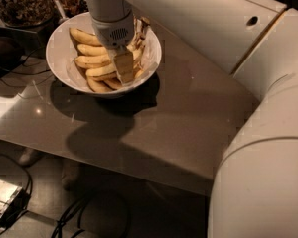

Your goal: Pick banana from white bowl

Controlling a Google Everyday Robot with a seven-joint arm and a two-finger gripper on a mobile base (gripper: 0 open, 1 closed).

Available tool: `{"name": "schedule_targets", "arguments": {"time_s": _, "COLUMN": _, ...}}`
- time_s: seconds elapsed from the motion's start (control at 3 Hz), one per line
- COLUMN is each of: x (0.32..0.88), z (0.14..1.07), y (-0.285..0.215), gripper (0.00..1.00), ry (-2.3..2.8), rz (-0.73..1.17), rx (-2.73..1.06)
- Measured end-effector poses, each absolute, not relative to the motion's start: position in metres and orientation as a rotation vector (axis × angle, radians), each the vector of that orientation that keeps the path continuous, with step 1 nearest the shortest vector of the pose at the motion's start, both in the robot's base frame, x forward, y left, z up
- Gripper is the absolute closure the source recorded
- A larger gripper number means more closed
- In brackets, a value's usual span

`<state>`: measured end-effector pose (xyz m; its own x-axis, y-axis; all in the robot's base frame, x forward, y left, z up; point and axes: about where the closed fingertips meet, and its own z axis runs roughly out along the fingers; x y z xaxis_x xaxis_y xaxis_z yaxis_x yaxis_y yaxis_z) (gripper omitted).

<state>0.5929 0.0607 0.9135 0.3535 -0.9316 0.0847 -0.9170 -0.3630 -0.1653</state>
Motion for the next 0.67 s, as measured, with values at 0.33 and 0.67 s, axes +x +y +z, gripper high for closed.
{"name": "schedule_targets", "arguments": {"time_s": 0.33, "x": 0.5934, "z": 0.9019, "y": 0.0584, "gripper": 0.42, "ry": 1.744, "rz": -0.231, "rx": -2.523}}
{"name": "schedule_targets", "arguments": {"time_s": 0.67, "x": 0.5923, "z": 0.9009, "y": 0.0535, "gripper": 0.62, "ry": 1.764, "rz": -0.229, "rx": -2.502}}
